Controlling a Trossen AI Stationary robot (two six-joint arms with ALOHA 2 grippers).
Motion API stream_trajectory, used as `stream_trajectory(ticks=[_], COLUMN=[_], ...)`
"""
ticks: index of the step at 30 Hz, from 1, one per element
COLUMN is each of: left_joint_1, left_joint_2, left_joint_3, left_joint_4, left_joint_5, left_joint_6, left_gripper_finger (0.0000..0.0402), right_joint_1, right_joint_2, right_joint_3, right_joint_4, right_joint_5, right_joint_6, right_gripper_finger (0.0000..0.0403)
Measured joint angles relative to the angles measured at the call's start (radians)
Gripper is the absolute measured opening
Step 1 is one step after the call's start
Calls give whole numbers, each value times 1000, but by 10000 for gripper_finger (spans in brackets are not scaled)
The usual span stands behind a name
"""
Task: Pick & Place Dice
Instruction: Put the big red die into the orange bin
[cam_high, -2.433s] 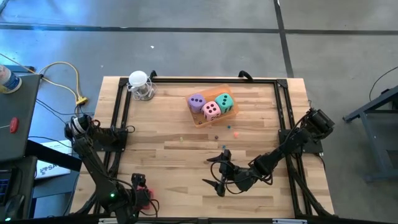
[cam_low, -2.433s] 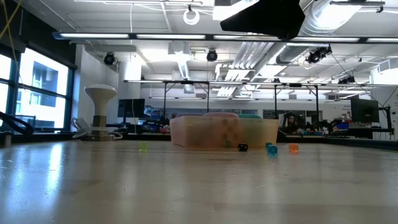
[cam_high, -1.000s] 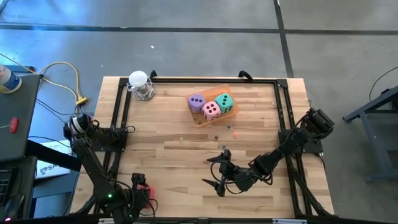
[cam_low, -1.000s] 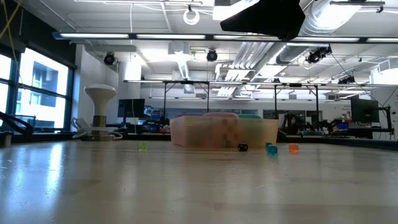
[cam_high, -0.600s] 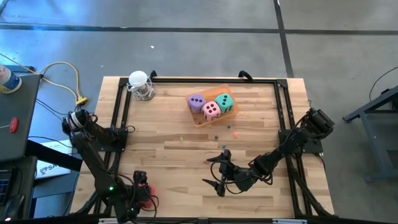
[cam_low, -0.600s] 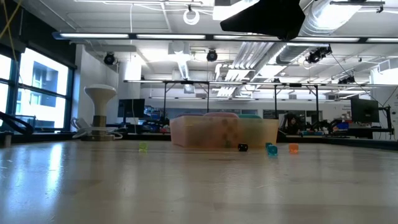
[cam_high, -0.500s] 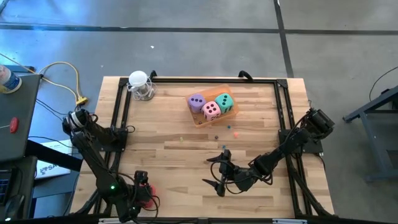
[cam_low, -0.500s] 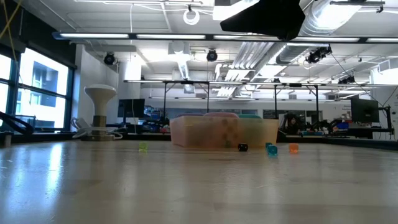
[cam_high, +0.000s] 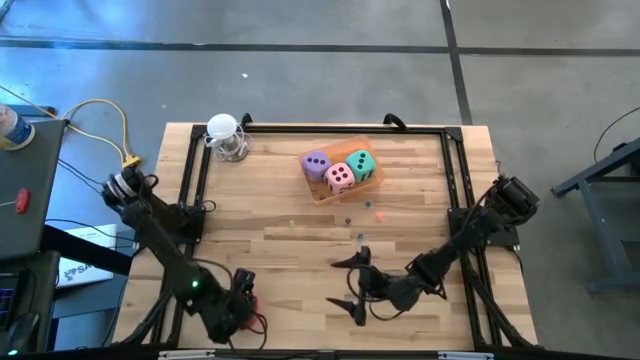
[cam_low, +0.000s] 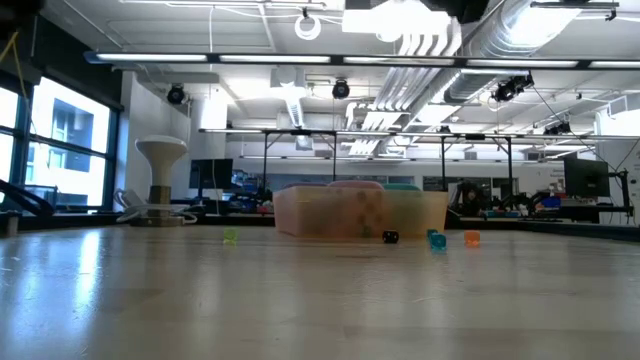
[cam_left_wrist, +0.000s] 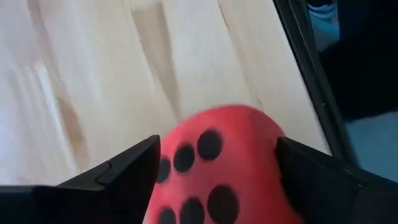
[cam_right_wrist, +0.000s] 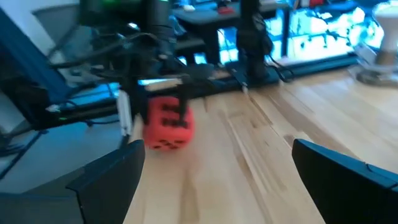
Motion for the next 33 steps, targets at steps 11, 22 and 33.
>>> stream_trajectory(ticks=[11, 22, 33], left_joint_1=[125, 78, 110], left_joint_2=[-71, -85, -77], left_joint_3=[2, 39, 45], left_joint_4=[-67, -52, -57], left_joint_5=[106, -72, -132], left_joint_6=[139, 135, 20], left_gripper_finger=[241, 234, 235], right_joint_1=[84, 92, 74], right_joint_2=[0, 0, 0], right_joint_3=[0, 0, 0], right_joint_4=[73, 73, 59], right_joint_5=[0, 4, 2], right_joint_6=[-57, -46, -40], right_gripper_finger=[400, 400, 400])
